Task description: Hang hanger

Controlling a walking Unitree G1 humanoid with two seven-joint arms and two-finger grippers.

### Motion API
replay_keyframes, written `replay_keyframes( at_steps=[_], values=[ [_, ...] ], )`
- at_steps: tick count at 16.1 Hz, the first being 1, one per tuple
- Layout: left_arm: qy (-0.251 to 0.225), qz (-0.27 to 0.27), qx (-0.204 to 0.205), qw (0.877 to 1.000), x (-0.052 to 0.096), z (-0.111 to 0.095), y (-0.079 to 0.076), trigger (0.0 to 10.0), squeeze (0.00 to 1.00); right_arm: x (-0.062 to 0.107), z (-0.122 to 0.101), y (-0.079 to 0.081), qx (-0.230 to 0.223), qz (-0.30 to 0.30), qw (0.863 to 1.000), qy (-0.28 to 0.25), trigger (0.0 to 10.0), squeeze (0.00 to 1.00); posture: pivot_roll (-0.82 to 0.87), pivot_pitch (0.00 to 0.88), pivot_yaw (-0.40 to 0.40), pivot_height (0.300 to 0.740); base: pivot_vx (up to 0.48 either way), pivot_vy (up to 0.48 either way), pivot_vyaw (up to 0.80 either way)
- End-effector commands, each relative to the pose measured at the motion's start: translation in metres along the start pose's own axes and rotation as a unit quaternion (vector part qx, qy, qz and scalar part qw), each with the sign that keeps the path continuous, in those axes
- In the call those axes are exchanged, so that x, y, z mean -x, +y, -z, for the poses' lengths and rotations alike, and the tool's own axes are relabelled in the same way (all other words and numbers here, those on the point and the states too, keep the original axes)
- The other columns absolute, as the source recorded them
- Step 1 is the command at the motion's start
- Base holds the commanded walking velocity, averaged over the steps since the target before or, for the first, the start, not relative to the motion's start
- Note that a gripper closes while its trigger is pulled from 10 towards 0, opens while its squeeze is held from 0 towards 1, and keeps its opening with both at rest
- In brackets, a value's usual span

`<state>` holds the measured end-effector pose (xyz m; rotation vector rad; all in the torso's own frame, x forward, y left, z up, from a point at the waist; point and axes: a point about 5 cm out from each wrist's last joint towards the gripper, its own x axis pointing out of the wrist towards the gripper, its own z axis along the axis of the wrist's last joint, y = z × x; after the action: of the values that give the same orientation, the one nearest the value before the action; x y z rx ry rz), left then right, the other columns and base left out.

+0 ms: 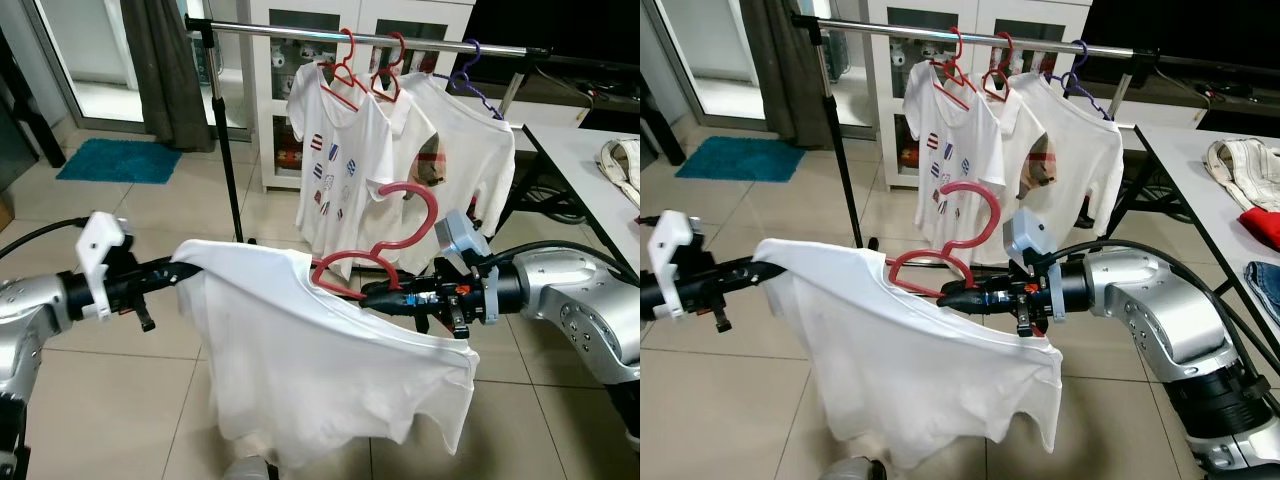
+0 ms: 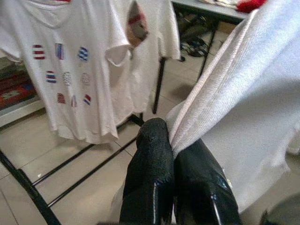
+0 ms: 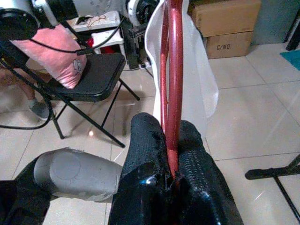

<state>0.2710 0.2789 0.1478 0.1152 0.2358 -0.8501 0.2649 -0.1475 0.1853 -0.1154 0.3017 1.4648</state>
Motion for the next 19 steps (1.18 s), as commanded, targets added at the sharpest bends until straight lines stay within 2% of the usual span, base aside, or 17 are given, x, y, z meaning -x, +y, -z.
replay_keyframes(
  at_steps=[1,3,4,5,7,8,10,11,12,13,14,15,16,17,19],
  values=[
    [-0.015,-0.021,0.000,1.000,0.004,-0.002,0.001,0.0,0.00,0.007,-0.006,0.000,0.011,0.005,1.000,-0.009,10.0,0.00,-0.04,0.000,0.016,0.740,0.000,0.000,0.00],
    [-0.040,-0.064,0.010,0.997,0.007,0.001,0.004,0.0,0.00,0.009,-0.006,-0.001,0.011,0.008,1.000,-0.011,10.0,0.00,-0.04,0.000,0.012,0.740,0.000,0.000,0.00],
    [-0.079,-0.127,0.024,0.989,0.011,0.000,0.012,0.0,0.00,0.010,-0.007,-0.002,0.011,0.012,1.000,-0.012,10.0,0.00,-0.03,0.000,0.011,0.740,0.000,0.000,0.00],
    [-0.121,-0.186,0.044,0.974,0.017,-0.002,0.021,0.0,0.00,0.011,-0.006,-0.003,0.011,0.015,1.000,-0.012,10.0,0.00,-0.03,0.000,0.009,0.740,0.000,0.000,0.00],
    [-0.183,-0.251,0.085,0.947,0.023,-0.002,0.026,0.0,0.00,0.012,-0.006,-0.004,0.010,0.018,1.000,-0.013,10.0,0.00,-0.03,0.000,0.008,0.740,0.000,0.000,0.00],
    [-0.198,-0.270,0.100,0.937,0.024,0.000,0.026,0.0,0.00,0.013,-0.006,-0.004,0.009,0.019,1.000,-0.013,10.0,0.00,-0.03,0.000,0.008,0.740,0.000,0.000,0.00],
    [-0.195,-0.291,0.108,0.930,0.022,0.006,0.024,0.0,0.00,0.013,-0.005,-0.004,0.008,0.020,1.000,-0.013,10.0,0.00,-0.03,0.000,0.008,0.740,0.000,0.000,0.00],
    [-0.178,-0.309,0.108,0.928,0.017,0.013,0.021,0.0,0.00,0.014,-0.004,-0.005,0.008,0.023,1.000,-0.012,10.0,0.00,-0.03,0.000,0.007,0.740,0.000,0.000,0.00],
    [-0.166,-0.302,0.099,0.933,0.014,0.015,0.018,0.0,0.00,0.014,-0.004,-0.005,0.007,0.024,1.000,-0.012,10.0,0.00,-0.03,0.000,0.006,0.740,0.000,0.000,0.00],
    [-0.129,-0.262,0.076,0.953,0.002,0.018,0.007,0.0,0.00,0.014,-0.004,-0.005,0.007,0.026,1.000,-0.011,10.0,0.00,-0.03,0.000,0.005,0.740,0.000,0.000,0.00],
    [-0.104,-0.219,0.061,0.968,-0.008,0.020,-0.006,4.9,0.00,0.013,-0.003,-0.006,0.007,0.030,0.999,-0.011,10.0,0.00,-0.03,0.000,0.004,0.740,0.000,0.000,0.00],
    [-0.093,-0.208,0.052,0.972,-0.011,0.021,-0.009,10.0,0.00,0.013,-0.002,-0.006,0.007,0.035,0.999,-0.010,10.0,0.00,-0.02,0.000,0.000,0.740,0.000,0.000,0.00],
    [-0.077,-0.188,0.030,0.979,-0.016,0.020,-0.014,10.0,0.00,0.013,0.000,-0.009,0.005,0.055,0.998,-0.012,10.0,0.00,-0.02,0.000,-0.003,0.740,0.000,0.000,0.00],
    [-0.064,-0.195,0.017,0.979,-0.016,0.020,-0.015,10.0,1.00,0.013,0.003,-0.012,-0.004,0.088,0.996,-0.021,10.0,0.00,-0.02,0.000,-0.005,0.740,0.000,0.000,0.00],
    [-0.033,-0.201,0.013,0.979,-0.011,0.025,-0.016,10.0,1.00,0.011,0.007,-0.014,-0.022,0.124,0.992,-0.032,10.0,0.00,-0.01,0.000,-0.017,0.740,0.000,0.000,0.00]
  ],
)
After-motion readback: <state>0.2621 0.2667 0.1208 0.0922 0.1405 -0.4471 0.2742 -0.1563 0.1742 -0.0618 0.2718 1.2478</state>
